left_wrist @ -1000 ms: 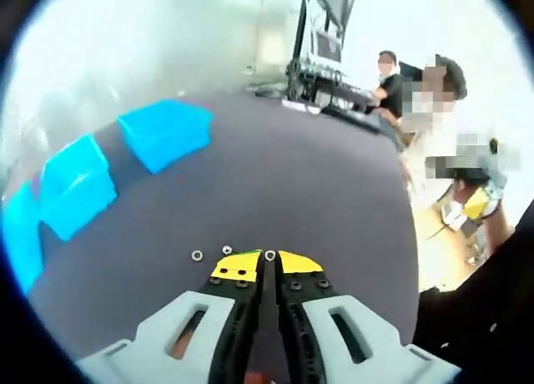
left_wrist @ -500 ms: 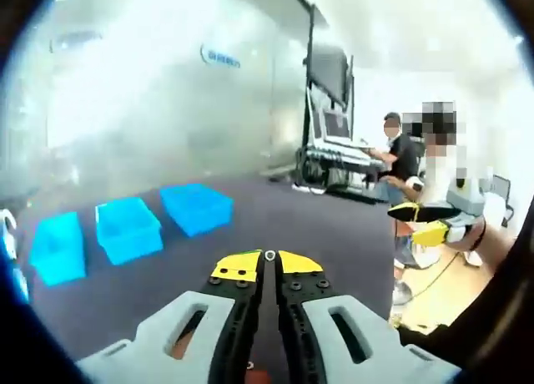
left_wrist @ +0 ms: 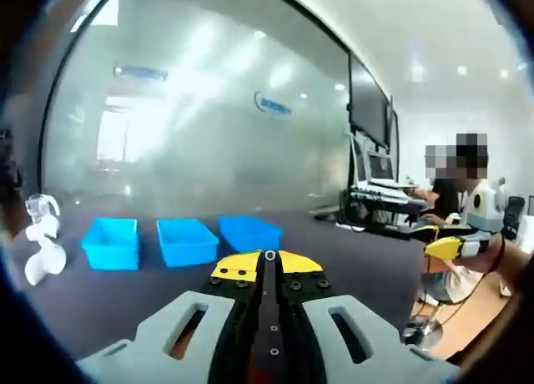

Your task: Sort the screws, nuts, and washers into the corresponding bins

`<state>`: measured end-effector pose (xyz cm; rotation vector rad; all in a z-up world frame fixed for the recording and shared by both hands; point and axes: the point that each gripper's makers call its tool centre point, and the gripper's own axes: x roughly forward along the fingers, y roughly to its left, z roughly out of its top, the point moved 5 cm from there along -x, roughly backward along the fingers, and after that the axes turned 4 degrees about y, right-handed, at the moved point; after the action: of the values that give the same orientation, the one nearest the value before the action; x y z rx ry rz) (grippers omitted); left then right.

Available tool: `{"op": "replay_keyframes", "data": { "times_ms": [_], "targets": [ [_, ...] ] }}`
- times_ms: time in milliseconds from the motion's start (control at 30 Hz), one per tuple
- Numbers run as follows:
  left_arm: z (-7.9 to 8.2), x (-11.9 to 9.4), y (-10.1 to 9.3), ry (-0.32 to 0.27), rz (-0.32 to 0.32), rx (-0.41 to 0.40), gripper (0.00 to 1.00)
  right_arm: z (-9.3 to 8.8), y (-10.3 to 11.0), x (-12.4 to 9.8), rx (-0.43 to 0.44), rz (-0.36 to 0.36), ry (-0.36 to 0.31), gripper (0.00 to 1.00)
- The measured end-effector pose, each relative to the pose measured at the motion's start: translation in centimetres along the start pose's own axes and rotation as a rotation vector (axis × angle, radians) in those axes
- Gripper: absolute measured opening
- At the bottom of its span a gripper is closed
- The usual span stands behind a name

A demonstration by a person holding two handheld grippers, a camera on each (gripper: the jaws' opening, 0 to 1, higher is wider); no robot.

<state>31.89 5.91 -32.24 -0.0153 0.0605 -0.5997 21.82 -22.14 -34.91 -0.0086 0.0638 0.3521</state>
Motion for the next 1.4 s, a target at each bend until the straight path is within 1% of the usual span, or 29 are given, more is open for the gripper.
{"op": "replay_keyframes", "data": {
  "times_ms": [133, 200, 267, 333, 400, 500, 533, 633, 667, 733, 800, 833, 1000, 1067, 1100, 1233, 1400],
  "targets": [
    [0.4, 0.1, 1.5, -0.013, 0.03, 0.006, 0.06, 0.1, 0.2, 0.3, -0.002, 0.007, 0.0, 0.45],
    [0.7, 0.2, 2.7, -0.021, 0.062, 0.023, 0.06, 0.0, 0.2, 0.3, -0.003, 0.009, 0.001, 0.45],
    [1.1, 0.4, 4.0, -0.028, 0.083, 0.015, 0.06, 0.0, 0.3, 0.3, -0.003, 0.01, 0.001, 0.45],
    [1.4, 0.6, 5.3, -0.03, 0.103, 0.025, 0.06, 0.0, 0.2, 0.3, -0.001, 0.008, 0.0, 0.45],
    [2.0, 0.8, 7.4, -0.045, 0.166, 0.028, 0.06, 0.0, 0.1, 0.3, 0.0, 0.006, -0.001, 0.45],
    [2.3, 1.0, 10.1, -0.034, 0.281, 0.056, 0.06, 0.0, 0.2, 0.3, 0.004, 0.006, -0.002, 0.45],
    [2.5, 1.2, 10.4, -0.039, 0.271, 0.058, 0.06, -0.1, 0.2, 0.3, 0.003, 0.006, 0.0, 0.45],
    [3.1, 1.7, 12.3, -0.053, 0.3, 0.045, 0.06, -0.2, 0.3, 0.3, 0.004, 0.01, 0.004, 0.45],
    [3.3, 2.0, 13.1, -0.062, 0.309, 0.017, 0.06, -0.2, 0.3, 0.3, 0.003, 0.01, 0.006, 0.45],
    [3.6, 2.5, 14.2, -0.066, 0.31, -0.014, 0.06, -0.2, 0.3, 0.3, 0.004, 0.011, 0.005, 0.45],
    [3.7, 3.1, 15.4, -0.064, 0.335, -0.024, 0.06, -0.1, 0.3, 0.2, 0.004, 0.011, 0.003, 0.45],
    [3.7, 3.4, 16.1, -0.051, 0.352, -0.004, 0.06, -0.1, 0.3, 0.2, 0.005, 0.011, 0.003, 0.45],
    [3.9, 5.0, 18.8, -0.031, 0.385, -0.02, 0.06, -0.3, 0.5, 0.1, 0.008, 0.016, 0.009, 0.45],
    [3.7, 6.0, 19.8, -0.023, 0.399, -0.018, 0.06, -0.5, 0.6, 0.1, 0.006, 0.018, 0.016, 0.45],
    [3.4, 6.6, 20.5, -0.009, 0.412, -0.003, 0.06, -0.5, 0.6, 0.1, 0.006, 0.019, 0.018, 0.45],
    [2.7, 8.3, 22.1, 0.026, 0.421, -0.018, 0.06, -0.4, 0.7, 0.2, 0.01, 0.02, 0.016, 0.45],
    [2.9, 9.7, 23.5, 0.049, 0.449, 0.011, 0.06, -0.5, 0.8, 0.2, 0.012, 0.02, 0.021, 0.45]
  ]
}}
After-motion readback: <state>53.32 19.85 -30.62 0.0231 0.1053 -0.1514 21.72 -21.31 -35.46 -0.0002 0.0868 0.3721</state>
